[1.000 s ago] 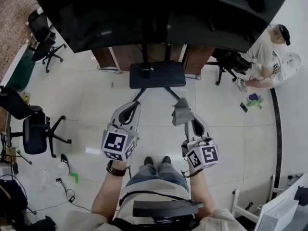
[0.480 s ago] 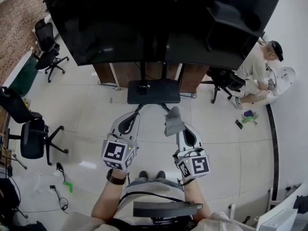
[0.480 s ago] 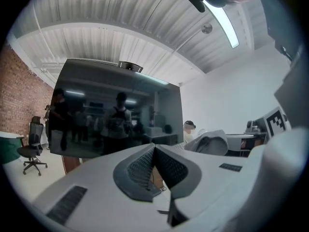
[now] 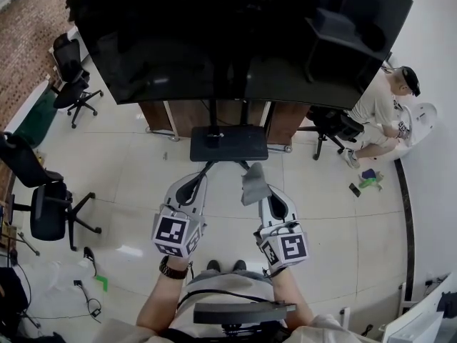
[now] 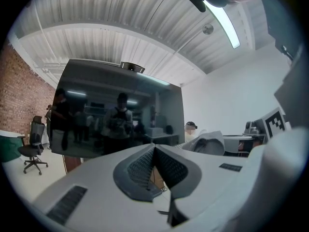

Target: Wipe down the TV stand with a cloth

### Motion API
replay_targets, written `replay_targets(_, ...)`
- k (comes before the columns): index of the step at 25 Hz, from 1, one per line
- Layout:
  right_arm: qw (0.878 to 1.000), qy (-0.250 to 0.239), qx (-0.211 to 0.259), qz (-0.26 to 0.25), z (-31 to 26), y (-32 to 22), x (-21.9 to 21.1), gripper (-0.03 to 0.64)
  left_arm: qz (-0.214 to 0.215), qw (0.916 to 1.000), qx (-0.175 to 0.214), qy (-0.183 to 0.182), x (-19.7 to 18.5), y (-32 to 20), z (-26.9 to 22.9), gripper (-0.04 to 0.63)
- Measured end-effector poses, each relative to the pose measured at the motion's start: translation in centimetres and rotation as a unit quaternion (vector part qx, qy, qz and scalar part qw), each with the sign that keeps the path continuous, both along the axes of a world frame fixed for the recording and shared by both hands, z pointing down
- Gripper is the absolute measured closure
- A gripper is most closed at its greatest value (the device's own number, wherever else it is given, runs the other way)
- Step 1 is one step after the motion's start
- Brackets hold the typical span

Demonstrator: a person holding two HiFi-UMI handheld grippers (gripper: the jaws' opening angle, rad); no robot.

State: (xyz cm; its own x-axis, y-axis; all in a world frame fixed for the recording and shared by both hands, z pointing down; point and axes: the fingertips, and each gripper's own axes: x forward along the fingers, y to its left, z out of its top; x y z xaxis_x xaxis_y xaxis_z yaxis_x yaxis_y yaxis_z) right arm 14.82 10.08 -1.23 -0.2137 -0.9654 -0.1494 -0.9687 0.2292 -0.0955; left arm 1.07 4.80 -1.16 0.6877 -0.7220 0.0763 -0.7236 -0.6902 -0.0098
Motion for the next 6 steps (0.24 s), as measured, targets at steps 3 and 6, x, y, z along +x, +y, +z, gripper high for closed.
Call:
replay_targets(3, 1.000, -0.004, -0.003, 0.002, 0.24, 0.11, -0.09, 0.611, 0.006, 1.0000, 0.000, 0.000, 0.19, 0.37, 0.28, 0.568)
replay_targets(6, 1.000, -0.003, 0.000, 0.004, 0.17, 0.40, -0.47, 0.611, 0.009, 1.0000, 0.000, 0.000, 0.01, 0.69, 0.55, 0.568)
